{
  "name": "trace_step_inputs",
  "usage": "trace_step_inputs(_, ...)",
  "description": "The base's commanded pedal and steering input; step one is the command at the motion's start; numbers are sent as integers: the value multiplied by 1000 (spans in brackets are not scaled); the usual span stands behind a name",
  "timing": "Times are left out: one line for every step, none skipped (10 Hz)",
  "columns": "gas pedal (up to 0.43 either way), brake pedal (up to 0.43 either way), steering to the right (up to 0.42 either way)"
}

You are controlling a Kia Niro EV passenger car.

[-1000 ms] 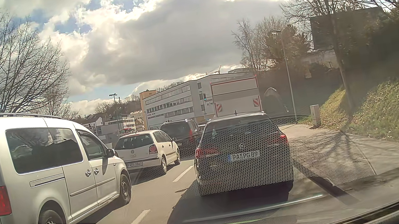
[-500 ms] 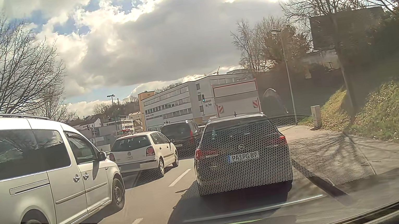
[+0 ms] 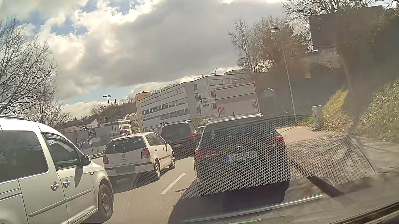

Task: Follow the waypoints while adhering to traffic rules and regulations

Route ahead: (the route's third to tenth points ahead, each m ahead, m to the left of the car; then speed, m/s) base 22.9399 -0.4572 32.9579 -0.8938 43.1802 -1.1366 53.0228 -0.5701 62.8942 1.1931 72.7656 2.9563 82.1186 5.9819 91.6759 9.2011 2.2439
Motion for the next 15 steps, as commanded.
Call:
trace_step_inputs(228, 0, 44)
trace_step_inputs(228, 0, 44)
trace_step_inputs(228, 0, 44)
trace_step_inputs(228, 0, 44)
trace_step_inputs(220, 0, 44)
trace_step_inputs(220, 0, 44)
trace_step_inputs(220, 0, 44)
trace_step_inputs(220, 0, 44)
trace_step_inputs(220, 0, 44)
trace_step_inputs(220, 0, 44)
trace_step_inputs(197, 0, 44)
trace_step_inputs(157, 0, 44)
trace_step_inputs(157, 0, 45)
trace_step_inputs(157, 0, 45)
trace_step_inputs(157, 0, 45)
